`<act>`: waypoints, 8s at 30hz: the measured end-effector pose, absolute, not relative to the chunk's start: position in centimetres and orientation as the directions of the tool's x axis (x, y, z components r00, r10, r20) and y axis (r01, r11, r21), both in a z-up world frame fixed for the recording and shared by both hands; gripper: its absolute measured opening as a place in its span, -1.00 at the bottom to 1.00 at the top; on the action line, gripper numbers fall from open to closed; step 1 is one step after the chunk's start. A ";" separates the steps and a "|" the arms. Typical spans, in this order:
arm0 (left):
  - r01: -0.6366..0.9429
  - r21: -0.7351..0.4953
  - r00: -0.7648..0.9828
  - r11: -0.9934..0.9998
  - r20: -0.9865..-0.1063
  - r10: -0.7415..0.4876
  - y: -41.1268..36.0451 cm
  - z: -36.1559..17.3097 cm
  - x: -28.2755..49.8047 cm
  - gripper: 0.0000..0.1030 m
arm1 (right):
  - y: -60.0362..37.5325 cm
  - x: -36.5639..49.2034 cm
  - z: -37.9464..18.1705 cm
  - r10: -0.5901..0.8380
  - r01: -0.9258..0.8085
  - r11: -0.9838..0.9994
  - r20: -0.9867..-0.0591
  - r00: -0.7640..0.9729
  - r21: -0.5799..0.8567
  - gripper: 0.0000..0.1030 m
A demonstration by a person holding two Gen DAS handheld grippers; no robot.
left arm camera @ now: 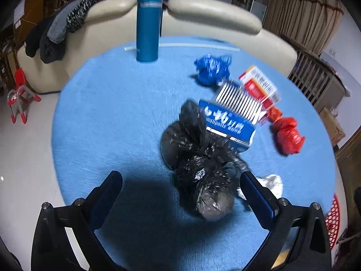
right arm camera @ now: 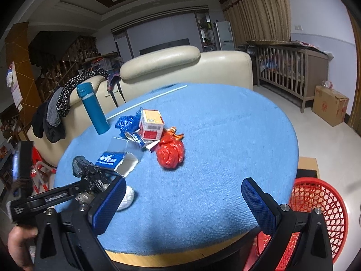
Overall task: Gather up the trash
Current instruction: 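Grasp the black plastic bag with the left tool while the right tool grasps the white tissue, then carry the white tissue over the red basket and open the right tool, then lower the black bag into the red basket and open the left tool, then move the left tool to the blue toothpaste box while the right tool approaches the red bag, then grasp the blue toothpaste box with the left tool while the right tool grasps the red bag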
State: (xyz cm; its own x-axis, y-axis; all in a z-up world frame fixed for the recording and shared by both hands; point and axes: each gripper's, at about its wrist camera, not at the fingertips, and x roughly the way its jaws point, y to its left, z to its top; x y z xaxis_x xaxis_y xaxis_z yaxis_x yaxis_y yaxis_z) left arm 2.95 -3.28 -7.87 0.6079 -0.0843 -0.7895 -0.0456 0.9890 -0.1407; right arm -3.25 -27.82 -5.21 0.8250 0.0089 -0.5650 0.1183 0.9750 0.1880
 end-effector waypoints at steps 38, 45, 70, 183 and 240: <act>0.066 -0.201 0.646 0.977 -0.738 -0.195 -0.3 -6.7 3.2 -0.46 | -20.0 5.2 -10.3 0.346 -0.160 0.932 -0.669 0.658 0.325 -0.11; 0.168 -0.169 0.665 0.971 -0.708 -0.238 -4.5 -4.4 1.3 -0.46 | -24.4 1.7 -7.3 0.292 -0.076 0.929 -0.595 0.749 0.361 -0.11; 0.590 -0.077 0.539 0.803 -0.703 -0.464 -24.1 -1.1 -2.7 -0.46 | -46.5 -12.2 -10.0 -0.098 0.432 0.804 -0.626 0.774 0.409 -0.11; 0.199 -0.301 0.580 0.933 -0.731 -0.359 -4.0 -8.7 9.4 0.65 | -27.0 15.3 -11.2 0.179 0.061 0.961 -0.776 0.605 0.270 0.32; 0.152 -0.121 0.593 0.981 -0.783 -0.189 -3.9 -9.0 12.1 0.12 | -26.6 14.3 -10.7 0.260 -0.027 0.947 -0.719 0.645 0.319 -0.07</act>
State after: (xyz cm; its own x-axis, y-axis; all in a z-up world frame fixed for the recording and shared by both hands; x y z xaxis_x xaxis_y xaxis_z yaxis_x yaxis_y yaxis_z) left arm 12.05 -3.89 -9.00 0.5928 -0.1891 -0.7828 0.1524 0.9808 -0.1215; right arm 14.28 -26.63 -10.67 0.6447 0.2604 -0.7187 -0.0266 0.9473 0.3194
